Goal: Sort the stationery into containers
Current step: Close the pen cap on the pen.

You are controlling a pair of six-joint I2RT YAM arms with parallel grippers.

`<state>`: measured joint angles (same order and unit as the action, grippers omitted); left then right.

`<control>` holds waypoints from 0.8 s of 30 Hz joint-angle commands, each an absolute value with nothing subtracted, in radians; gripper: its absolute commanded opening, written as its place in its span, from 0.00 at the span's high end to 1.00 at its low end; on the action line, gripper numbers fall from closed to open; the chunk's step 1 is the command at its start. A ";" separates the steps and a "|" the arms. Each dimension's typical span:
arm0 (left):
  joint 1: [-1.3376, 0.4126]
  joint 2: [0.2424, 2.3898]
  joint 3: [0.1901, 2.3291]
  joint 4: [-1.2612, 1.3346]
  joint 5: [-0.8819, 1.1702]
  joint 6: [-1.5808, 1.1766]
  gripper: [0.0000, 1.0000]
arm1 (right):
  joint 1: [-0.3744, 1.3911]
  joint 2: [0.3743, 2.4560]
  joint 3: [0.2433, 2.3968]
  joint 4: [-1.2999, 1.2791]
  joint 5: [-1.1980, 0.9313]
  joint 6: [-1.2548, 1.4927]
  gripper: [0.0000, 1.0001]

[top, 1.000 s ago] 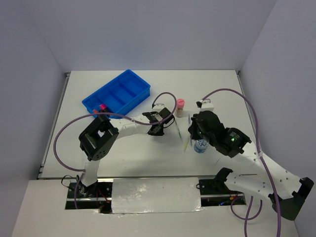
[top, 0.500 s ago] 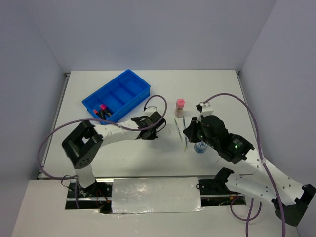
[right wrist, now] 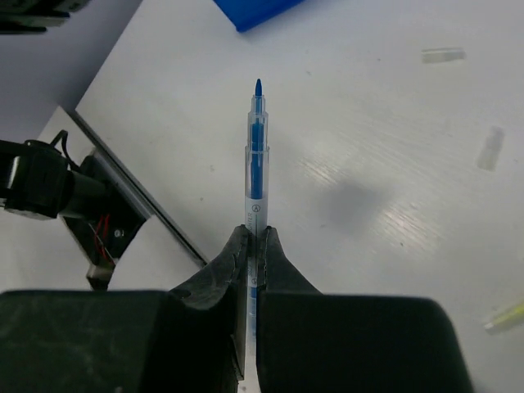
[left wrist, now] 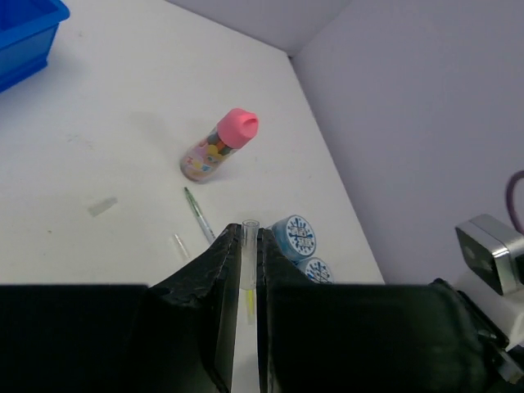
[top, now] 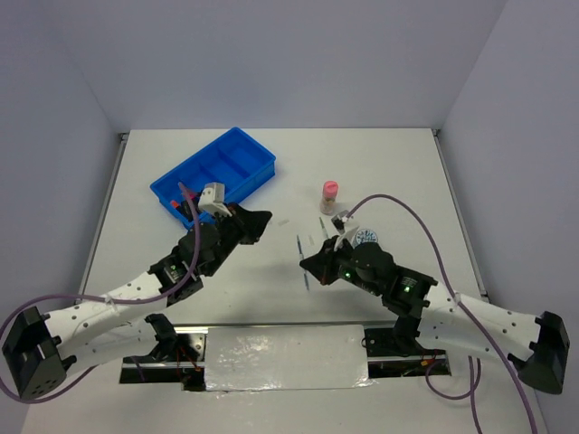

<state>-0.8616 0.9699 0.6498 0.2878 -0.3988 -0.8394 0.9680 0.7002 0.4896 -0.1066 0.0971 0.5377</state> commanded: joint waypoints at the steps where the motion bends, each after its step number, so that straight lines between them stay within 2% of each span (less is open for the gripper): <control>1: -0.858 0.914 0.574 0.604 -0.335 -0.811 1.00 | 1.057 0.758 0.511 0.116 0.216 0.558 1.00; 4: -0.857 0.887 0.546 0.686 -0.282 -0.808 1.00 | 1.156 0.778 0.518 0.167 0.308 0.532 1.00; 9: -0.859 0.847 0.502 0.773 -0.224 -0.811 1.00 | 1.178 0.847 0.580 0.156 0.291 0.517 1.00; 24: -0.859 0.854 0.457 0.779 -0.147 -0.828 1.00 | 1.216 0.882 0.641 0.123 0.344 0.489 1.00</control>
<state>-0.8600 0.8577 0.4534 0.7082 -0.1768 -0.8402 1.2064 0.8791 0.5938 0.0891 0.3157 0.5068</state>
